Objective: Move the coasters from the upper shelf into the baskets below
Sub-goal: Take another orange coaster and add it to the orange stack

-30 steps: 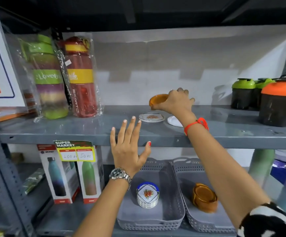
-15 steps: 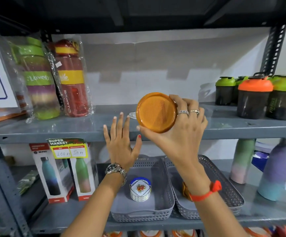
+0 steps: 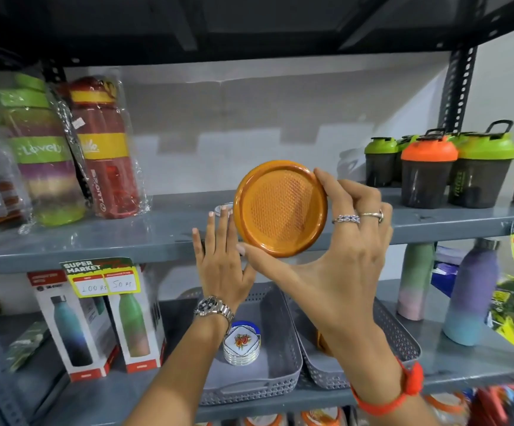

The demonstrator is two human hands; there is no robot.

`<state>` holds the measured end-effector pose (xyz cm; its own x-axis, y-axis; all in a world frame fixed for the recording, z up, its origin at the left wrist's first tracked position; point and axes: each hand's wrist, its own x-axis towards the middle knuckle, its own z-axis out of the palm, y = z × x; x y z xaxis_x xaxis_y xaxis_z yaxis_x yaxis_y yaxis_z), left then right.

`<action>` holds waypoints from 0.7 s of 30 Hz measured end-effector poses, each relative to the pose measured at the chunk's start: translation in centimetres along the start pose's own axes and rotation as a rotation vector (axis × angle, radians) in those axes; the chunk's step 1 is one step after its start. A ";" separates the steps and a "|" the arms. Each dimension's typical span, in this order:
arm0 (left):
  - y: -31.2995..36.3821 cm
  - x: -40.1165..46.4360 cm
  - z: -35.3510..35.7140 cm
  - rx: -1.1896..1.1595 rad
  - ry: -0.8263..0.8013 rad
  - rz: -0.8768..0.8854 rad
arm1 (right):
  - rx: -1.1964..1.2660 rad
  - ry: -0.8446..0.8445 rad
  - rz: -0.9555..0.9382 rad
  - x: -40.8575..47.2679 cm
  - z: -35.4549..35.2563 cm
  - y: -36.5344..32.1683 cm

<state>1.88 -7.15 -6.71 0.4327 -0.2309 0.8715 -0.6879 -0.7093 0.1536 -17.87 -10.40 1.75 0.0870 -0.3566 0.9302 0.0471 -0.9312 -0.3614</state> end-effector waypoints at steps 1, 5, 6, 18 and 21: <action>-0.1 0.0 0.1 0.017 0.031 0.023 | -0.015 -0.025 0.014 -0.3 0.1 0.4; 0.2 0.3 -0.9 0.033 0.194 0.116 | -0.044 -0.125 0.090 -2.7 0.5 2.7; 0.4 0.2 -1.0 0.022 0.204 0.109 | -0.041 -0.146 0.116 -3.7 0.7 3.6; -0.3 0.0 0.7 0.065 0.301 0.153 | -0.460 -0.671 0.578 -13.6 6.7 18.9; -0.3 0.1 1.2 0.078 0.336 0.156 | -0.578 -0.781 0.690 -13.8 8.4 22.8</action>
<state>2.83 -7.79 -7.28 0.1018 -0.1181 0.9878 -0.6787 -0.7342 -0.0178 -9.61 -26.07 -19.85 0.5098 -0.8397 0.1872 -0.6857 -0.5280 -0.5011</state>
